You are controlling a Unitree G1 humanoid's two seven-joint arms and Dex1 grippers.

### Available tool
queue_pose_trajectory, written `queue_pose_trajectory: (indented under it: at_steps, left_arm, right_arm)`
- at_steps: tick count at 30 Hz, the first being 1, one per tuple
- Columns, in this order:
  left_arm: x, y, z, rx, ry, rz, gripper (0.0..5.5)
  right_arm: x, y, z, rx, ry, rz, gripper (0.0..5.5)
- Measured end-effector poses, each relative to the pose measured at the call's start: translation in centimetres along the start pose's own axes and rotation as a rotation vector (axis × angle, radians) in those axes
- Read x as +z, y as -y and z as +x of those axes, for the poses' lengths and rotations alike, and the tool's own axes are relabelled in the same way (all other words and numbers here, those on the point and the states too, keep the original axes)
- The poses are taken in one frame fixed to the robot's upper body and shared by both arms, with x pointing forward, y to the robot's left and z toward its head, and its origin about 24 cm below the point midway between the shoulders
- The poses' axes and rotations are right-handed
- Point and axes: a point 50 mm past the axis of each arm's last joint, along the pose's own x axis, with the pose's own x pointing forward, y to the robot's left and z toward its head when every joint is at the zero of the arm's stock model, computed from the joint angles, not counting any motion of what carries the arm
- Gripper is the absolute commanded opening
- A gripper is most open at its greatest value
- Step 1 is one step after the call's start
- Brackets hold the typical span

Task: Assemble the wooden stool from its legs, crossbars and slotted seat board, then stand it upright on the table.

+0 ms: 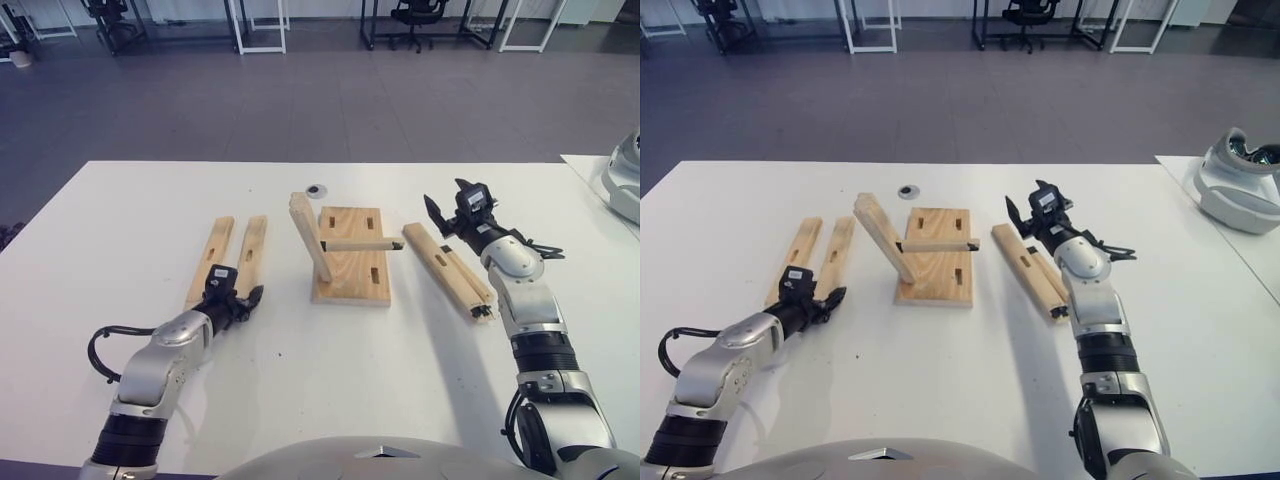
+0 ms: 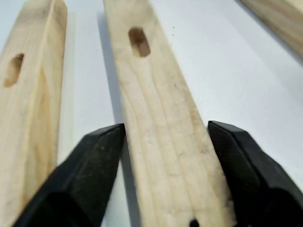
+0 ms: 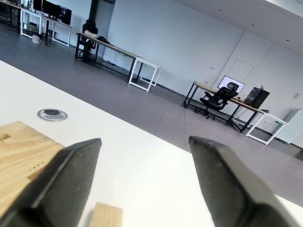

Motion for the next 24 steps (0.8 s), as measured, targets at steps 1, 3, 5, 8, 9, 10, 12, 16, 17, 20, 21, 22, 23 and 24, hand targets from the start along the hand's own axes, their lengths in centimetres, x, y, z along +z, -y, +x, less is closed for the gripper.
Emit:
queue_pose_trajectory:
  at_steps: [1,3,5,8,9,10,12,16,17,20,21,22,23,24]
  left_arm:
    - [-0.1,0.0,0.1,-0.002,-0.01,0.027,2.44]
    - [-0.3,0.0,0.1,-0.002,-0.017,0.061,2.13]
    - [0.1,-0.3,0.1,0.01,0.002,0.067,2.11]
    - [0.8,-0.3,0.2,-0.01,0.061,-0.006,2.1]
    - [3.2,-0.1,0.2,-0.039,0.18,-0.04,2.1]
    - [5.5,-0.3,0.0,-0.05,0.289,-0.035,2.1]
    - [12.5,-1.1,-1.4,-0.085,0.597,0.045,2.1]
    - [20.7,0.3,-3.0,-0.276,0.873,0.268,2.1]
    - [21.8,0.9,-3.3,-0.317,0.91,0.309,2.1]
    - [23.1,2.7,-3.6,-0.405,0.942,0.401,2.1]
    - [23.1,3.3,-3.6,-0.429,0.94,0.423,2.1]
    - [23.1,3.7,-3.6,-0.437,0.945,0.442,2.1]
    - [23.1,4.0,-3.7,-0.442,0.946,0.462,2.1]
    - [23.1,4.2,-3.7,-0.441,0.951,0.485,2.1]
  right_arm:
    - [0.0,0.0,0.0,0.0,-0.001,0.0,3.44]
    - [-0.1,0.0,0.0,-0.002,-0.004,0.004,3.44]
    - [-0.1,-0.1,0.0,-0.006,-0.005,0.006,3.44]
    - [-0.3,-0.2,0.0,0.001,-0.019,0.067,3.44]
    - [0.1,0.2,0.3,0.014,-0.011,0.156,3.44]
    - [0.9,0.8,0.7,0.024,0.017,0.245,3.44]
    - [5.8,2.8,2.6,0.116,0.192,0.497,3.44]
    - [16.9,1.0,4.6,0.535,0.485,0.852,3.44]
    - [18.6,0.3,4.6,0.602,0.515,0.909,3.44]
    - [20.4,-0.5,4.7,0.671,0.535,1.079,3.44]
    - [20.7,-0.7,4.6,0.683,0.536,1.125,3.44]
    - [20.9,-0.7,4.5,0.684,0.541,1.157,3.44]
    - [21.1,-0.6,4.5,0.683,0.546,1.179,3.44]
    - [21.2,-0.4,4.4,0.684,0.55,1.205,3.23]
